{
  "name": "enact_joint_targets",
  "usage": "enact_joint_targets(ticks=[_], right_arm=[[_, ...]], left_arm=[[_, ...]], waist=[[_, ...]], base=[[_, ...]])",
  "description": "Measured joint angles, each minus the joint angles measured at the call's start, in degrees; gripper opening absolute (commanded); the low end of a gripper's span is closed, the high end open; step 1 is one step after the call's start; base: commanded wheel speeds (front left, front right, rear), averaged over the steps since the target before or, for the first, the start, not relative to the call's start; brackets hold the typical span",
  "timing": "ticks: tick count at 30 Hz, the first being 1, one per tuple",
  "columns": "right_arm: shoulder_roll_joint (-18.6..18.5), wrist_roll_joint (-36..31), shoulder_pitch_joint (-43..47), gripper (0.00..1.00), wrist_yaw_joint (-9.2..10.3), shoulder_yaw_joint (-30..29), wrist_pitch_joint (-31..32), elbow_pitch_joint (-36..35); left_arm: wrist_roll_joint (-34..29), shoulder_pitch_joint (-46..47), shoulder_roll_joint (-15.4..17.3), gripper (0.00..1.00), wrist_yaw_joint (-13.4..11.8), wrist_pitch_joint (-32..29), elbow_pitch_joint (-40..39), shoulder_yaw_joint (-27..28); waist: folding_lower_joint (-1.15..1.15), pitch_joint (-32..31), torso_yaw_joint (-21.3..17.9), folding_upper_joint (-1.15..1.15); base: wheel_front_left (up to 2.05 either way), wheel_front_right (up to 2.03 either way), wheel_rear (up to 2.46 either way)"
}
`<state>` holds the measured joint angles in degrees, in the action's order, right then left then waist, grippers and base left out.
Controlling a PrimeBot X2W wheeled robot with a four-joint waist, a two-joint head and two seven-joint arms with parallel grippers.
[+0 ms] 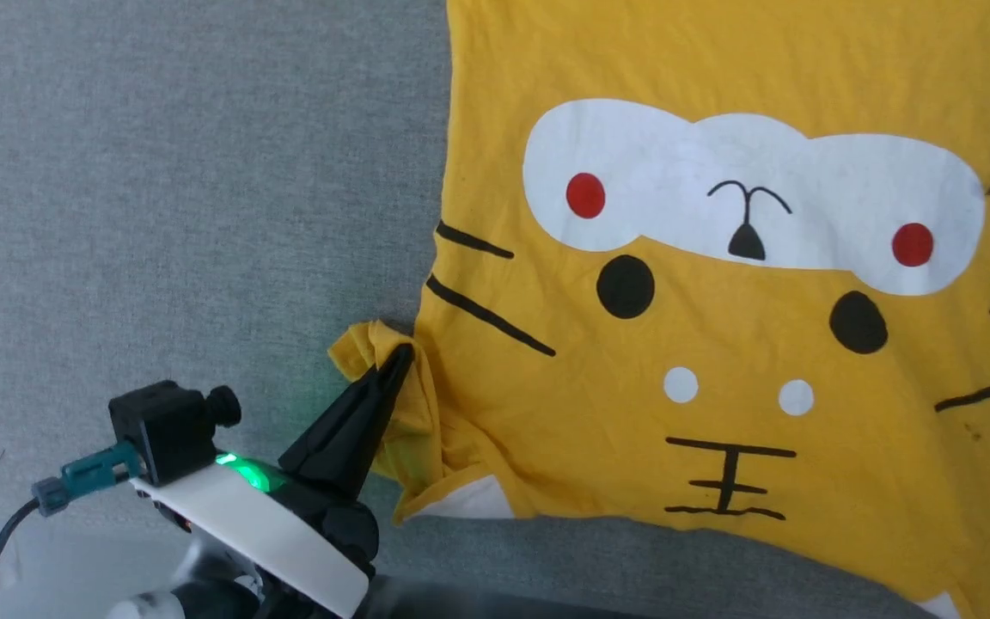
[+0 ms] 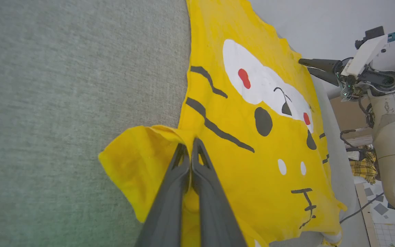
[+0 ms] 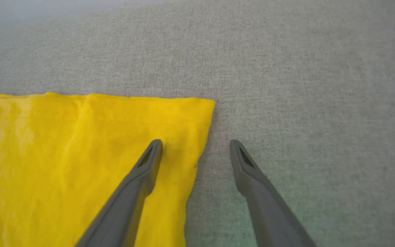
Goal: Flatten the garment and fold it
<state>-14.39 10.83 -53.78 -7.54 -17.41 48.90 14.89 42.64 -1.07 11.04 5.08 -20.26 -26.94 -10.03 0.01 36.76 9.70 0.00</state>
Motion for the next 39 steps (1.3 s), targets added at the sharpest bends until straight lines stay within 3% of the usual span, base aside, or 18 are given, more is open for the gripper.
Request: enact_joint_targets(ticks=[3, 4, 5, 6, 16, 23, 32, 39], right_arm=[[0.1, -0.9, -0.7, 1.0, 0.0, -0.9, 0.0, 0.3], [0.1, -1.2, -1.1, 0.69, 0.0, -1.1, 0.0, 0.3], [0.1, -1.4, -1.5, 0.08, 0.0, -1.2, 0.0, 0.3], [0.1, -1.7, -1.9, 0.0, 0.0, -1.1, 0.4, 0.3], [0.5, -1.6, -2.3, 0.0, 0.0, -0.3, -0.2, 0.2], [0.8, 2.4, 0.8, 0.0, 0.0, -0.3, -4.0, -0.3], [0.8, 8.9, 15.3, 0.0, 0.0, -5.1, -8.4, -5.5], [5.3, 13.2, 31.3, 0.0, 0.0, -11.1, -9.1, -13.8]], left_arm=[[0.0, 0.3, 0.0, 0.0, 0.4, 0.2, 0.1, -0.2], [0.0, 0.3, 0.0, 0.0, 0.4, 0.3, 0.1, -0.2], [0.0, 0.3, 0.0, 0.0, 0.4, 0.5, 0.2, -0.2], [0.0, 0.3, 0.0, 0.0, 0.4, 0.6, 0.3, -0.2], [0.0, 1.4, 0.0, 0.0, 0.4, 1.1, 1.2, -0.2], [0.0, 1.4, 0.0, 0.0, 0.4, 2.4, 1.7, 0.8], [-0.1, -0.1, 1.2, 0.0, -0.6, 2.6, 2.4, 2.8], [-0.1, -2.8, 1.5, 0.0, -1.7, 2.1, 2.2, 3.1]], waist=[[0.0, 1.1, 0.6, 0.0], [0.0, 1.4, 0.8, 0.0], [0.0, 1.7, 0.9, 0.0], [-0.01, 2.0, 1.0, 0.0], [0.0, 1.9, 0.3, 0.0], [0.0, -0.9, -1.2, 0.0], [-0.01, -6.9, -4.1, 0.0], [-0.02, -11.8, -7.0, 0.0]], base=[[0.0, 0.0, 0.0], [0.0, 0.0, 0.0], [0.0, 0.0, 0.0], [0.0, 0.0, 0.0], [0.0, 0.0, 0.0], [0.0, 0.0, 0.0], [0.0, 0.0, 0.0], [0.0, 0.0, 0.0]])
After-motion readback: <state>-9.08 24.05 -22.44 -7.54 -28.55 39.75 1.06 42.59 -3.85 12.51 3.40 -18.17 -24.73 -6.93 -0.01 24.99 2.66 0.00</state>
